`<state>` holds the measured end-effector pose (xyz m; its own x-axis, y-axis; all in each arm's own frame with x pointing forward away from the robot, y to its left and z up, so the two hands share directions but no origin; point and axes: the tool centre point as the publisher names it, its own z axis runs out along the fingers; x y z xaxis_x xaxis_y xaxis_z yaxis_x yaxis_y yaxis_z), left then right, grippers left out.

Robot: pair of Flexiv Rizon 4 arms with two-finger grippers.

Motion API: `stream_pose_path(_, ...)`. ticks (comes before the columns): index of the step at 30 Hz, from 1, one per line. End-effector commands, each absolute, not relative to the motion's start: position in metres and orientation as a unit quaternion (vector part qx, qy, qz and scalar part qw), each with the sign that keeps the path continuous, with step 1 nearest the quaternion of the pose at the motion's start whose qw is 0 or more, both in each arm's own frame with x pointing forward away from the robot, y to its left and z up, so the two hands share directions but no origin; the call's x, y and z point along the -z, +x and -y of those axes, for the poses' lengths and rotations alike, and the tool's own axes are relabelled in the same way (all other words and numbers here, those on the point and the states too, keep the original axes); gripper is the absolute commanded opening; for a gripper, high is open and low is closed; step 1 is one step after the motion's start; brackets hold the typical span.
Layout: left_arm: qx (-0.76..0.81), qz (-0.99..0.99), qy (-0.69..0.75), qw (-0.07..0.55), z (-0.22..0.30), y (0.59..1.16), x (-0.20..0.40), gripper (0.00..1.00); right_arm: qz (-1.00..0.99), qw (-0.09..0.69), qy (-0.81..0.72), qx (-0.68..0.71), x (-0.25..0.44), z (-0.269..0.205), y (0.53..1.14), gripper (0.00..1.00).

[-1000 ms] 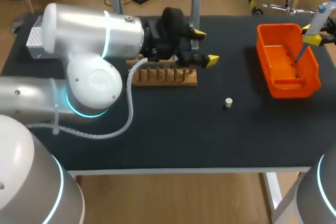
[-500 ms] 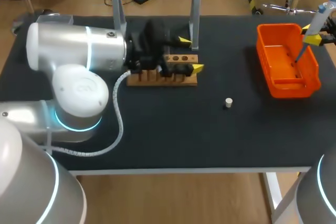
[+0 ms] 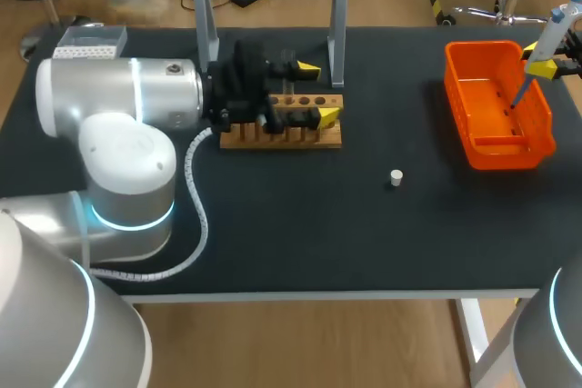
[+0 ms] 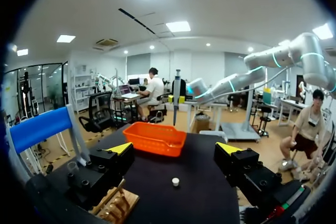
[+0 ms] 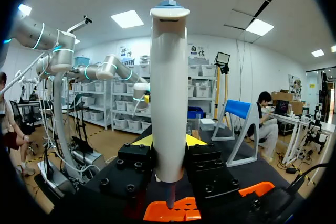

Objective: Invert the test tube, pick up the pipette, mount the tip to pipette, aspirate from beaker and dispense into the tube, eject the tip, return the pipette, and cap with the stopper.

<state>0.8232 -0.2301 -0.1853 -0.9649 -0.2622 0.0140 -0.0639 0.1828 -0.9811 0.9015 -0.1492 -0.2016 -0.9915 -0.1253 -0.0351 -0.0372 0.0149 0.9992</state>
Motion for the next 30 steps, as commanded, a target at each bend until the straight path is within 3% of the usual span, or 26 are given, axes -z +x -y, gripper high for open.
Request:
stream_pose_path(1,0.658,-0.738,-0.114,0.096,0.2262,0.817,0.186,1.0,0.713,0.032,0.057,0.699,0.2006,0.1499,0.9014,0.0)
stream_pose_path(30,0.656,-0.738,-0.118,0.109,0.2291,0.8151,0.1806,1.0,0.713,0.032,0.057,0.699,0.2006,0.1499,0.9014,0.0)
